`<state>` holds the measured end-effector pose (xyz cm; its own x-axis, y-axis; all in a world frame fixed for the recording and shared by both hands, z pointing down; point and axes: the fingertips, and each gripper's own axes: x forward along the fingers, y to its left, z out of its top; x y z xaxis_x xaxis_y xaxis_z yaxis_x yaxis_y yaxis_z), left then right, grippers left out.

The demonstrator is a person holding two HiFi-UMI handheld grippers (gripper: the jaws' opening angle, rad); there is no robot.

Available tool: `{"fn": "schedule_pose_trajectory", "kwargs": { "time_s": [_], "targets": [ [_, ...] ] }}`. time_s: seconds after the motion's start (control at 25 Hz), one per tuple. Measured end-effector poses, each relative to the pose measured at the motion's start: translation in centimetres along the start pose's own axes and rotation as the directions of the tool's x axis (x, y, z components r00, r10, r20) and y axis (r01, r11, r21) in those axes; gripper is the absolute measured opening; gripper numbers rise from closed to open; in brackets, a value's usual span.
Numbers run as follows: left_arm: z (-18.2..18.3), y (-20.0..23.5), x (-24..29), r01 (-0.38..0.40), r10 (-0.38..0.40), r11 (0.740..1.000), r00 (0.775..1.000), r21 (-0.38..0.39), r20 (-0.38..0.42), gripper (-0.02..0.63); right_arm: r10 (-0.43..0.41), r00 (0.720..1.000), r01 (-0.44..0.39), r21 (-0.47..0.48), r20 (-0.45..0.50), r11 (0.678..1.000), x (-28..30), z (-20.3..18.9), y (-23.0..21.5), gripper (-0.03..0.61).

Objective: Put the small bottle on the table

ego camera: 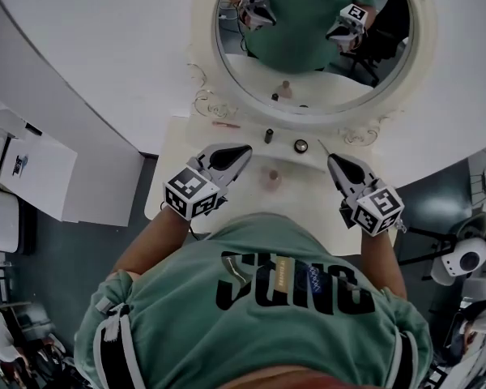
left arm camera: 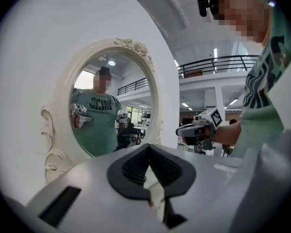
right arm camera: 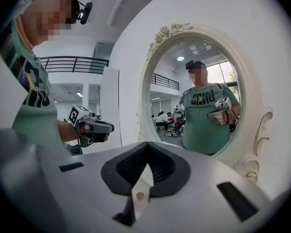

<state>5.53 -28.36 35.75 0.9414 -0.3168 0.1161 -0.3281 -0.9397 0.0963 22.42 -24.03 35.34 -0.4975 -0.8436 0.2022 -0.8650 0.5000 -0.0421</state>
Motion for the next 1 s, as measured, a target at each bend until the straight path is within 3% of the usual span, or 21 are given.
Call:
{"fn": "schedule_pose_trajectory", "kwargs": {
  "time_s": [1.0],
  "targets": [
    [-0.49,-0.18,-0.89,-0.024,0.024,1.0,0.999,-0.005,-0.025,0.008,0.014,1.0,-0.014,0.004,0.001,1.0,0.65,-0.1,0.28,-0.006]
  ]
}}
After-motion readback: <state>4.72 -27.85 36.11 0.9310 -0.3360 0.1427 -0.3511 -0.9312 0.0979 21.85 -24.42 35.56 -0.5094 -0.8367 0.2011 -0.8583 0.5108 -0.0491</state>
